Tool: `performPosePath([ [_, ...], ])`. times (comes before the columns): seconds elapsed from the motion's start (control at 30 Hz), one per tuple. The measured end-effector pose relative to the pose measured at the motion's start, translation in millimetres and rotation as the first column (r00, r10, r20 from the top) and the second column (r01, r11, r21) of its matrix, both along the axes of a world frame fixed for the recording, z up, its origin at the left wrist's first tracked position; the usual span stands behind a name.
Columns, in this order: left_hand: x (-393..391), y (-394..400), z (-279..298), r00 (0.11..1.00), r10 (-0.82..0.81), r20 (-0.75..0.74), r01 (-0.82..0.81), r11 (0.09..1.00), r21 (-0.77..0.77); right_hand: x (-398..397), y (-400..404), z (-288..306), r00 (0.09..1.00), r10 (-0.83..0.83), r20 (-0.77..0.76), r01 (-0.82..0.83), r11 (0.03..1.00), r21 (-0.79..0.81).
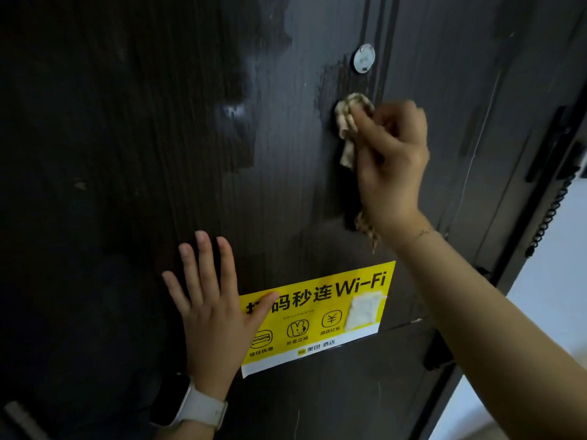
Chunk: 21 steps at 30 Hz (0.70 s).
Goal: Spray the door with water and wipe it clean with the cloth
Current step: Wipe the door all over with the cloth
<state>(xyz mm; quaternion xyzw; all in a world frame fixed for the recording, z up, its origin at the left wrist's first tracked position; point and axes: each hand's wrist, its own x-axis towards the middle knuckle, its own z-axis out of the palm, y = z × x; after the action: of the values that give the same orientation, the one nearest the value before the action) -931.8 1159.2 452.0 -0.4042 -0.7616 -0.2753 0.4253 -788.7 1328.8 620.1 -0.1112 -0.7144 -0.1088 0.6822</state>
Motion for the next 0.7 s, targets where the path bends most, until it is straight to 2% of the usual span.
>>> performPosePath([
  [0.07,1,0,-1,1.000,-0.008,0.002,0.008,1.000,0.006,-2,-1,-20,0.999,0.035,-0.001,-0.035,0.999,-0.008],
  [0.2,1,0,-1,1.000,-0.021,0.007,0.021,1.000,0.015,20,8,-98,0.957,0.080,0.278,-0.099,0.994,0.054],
  [0.23,1,0,-1,1.000,-0.020,0.012,0.020,1.000,0.017,28,15,-100,0.954,0.072,0.291,-0.090,0.995,0.048],
  [0.27,1,0,-1,1.000,-0.016,0.013,0.016,1.000,0.021,33,23,-94,0.971,0.062,0.231,-0.067,0.998,0.016],
  [0.33,1,1,0,1.000,-0.020,0.013,0.020,1.000,0.020,35,35,-67,0.999,0.020,-0.050,-0.026,0.991,-0.131],
  [0.4,0,1,-1,1.000,-0.023,0.010,0.023,0.999,0.024,28,38,-31,0.944,-0.018,-0.329,-0.068,0.967,-0.246],
  [0.47,0,1,-1,1.000,-0.021,0.012,0.021,0.999,0.027,9,27,-18,0.930,0.008,-0.367,-0.092,0.973,-0.212],
  [0.53,0,0,-1,1.000,-0.017,0.006,0.017,0.999,0.031,-12,5,-34,0.971,0.090,-0.223,-0.109,0.991,-0.074],
  [0.6,1,1,0,1.000,-0.018,0.005,0.018,0.999,0.026,-19,-15,-71,0.987,0.153,0.057,-0.155,0.987,0.048],
  [0.67,1,0,0,0.999,-0.038,0.015,0.038,0.999,0.034,-8,-17,-101,0.921,0.138,0.364,-0.210,0.964,0.166],
  [0.7,0,-2,1,0.998,-0.057,0.018,0.056,0.998,0.040,0,-13,-103,0.879,0.089,0.468,-0.221,0.947,0.235],
])
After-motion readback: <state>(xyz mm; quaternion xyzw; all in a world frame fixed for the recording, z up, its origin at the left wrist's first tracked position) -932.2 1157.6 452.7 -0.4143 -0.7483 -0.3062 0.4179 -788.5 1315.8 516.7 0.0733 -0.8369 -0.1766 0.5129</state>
